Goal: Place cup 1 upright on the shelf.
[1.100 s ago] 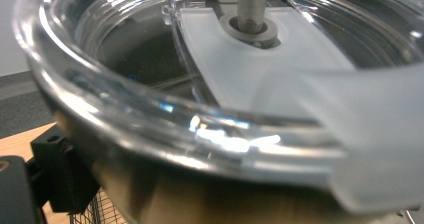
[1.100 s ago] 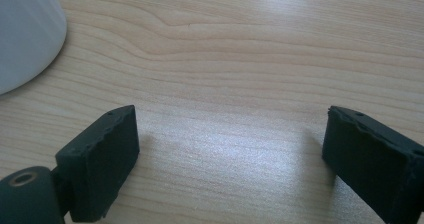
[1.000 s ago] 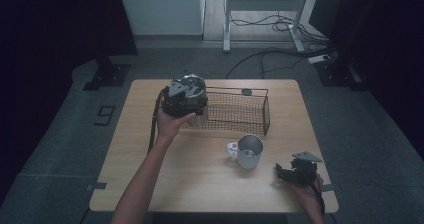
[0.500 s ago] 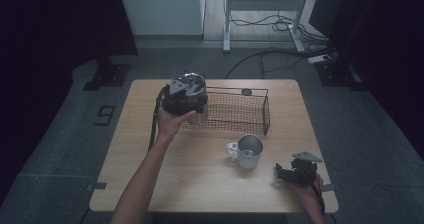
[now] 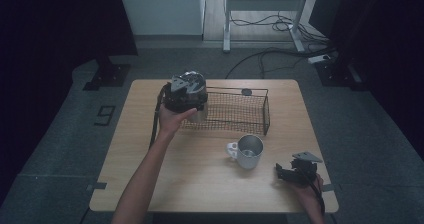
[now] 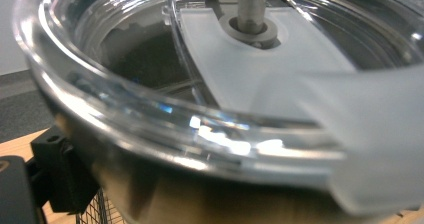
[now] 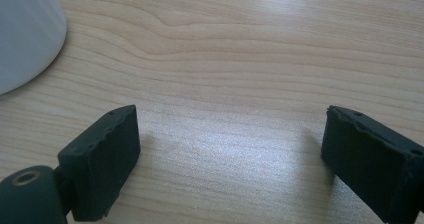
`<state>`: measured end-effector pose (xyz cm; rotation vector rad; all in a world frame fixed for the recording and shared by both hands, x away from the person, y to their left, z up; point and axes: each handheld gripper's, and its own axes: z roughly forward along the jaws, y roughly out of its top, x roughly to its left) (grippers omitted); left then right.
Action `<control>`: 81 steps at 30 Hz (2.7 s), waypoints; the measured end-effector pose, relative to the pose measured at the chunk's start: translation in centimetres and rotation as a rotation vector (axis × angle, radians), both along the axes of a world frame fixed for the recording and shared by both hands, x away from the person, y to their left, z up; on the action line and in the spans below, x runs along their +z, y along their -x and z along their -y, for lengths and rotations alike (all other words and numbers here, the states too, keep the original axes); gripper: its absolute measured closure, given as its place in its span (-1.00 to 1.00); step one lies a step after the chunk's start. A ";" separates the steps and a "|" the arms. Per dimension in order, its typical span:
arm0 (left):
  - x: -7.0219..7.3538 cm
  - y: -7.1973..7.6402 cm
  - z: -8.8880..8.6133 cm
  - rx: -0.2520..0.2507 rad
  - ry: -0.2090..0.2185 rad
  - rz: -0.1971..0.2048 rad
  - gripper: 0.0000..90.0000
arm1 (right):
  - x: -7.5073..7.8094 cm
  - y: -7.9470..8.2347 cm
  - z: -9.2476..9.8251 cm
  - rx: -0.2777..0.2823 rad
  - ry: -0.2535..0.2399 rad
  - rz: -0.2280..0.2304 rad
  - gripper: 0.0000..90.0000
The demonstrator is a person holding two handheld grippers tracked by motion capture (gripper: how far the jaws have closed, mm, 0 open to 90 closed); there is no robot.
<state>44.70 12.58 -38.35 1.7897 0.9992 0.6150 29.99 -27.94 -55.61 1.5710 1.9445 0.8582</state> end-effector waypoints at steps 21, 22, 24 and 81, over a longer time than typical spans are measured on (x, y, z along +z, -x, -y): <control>-0.5 -1.9 0.2 0.019 0.011 -0.015 -0.91 | 0.0 0.0 0.0 -0.001 -0.001 0.000 -0.81; -0.5 -2.0 0.3 0.021 0.008 -0.015 -0.91 | 0.0 0.0 0.0 0.000 0.000 0.000 -0.81; -0.5 -2.1 0.4 0.022 0.005 -0.012 -0.91 | 0.0 0.0 0.0 0.000 0.000 0.000 -0.81; -5.4 -5.0 0.3 0.075 0.001 -0.102 -0.91 | 0.0 0.0 0.0 0.000 0.000 0.001 -0.81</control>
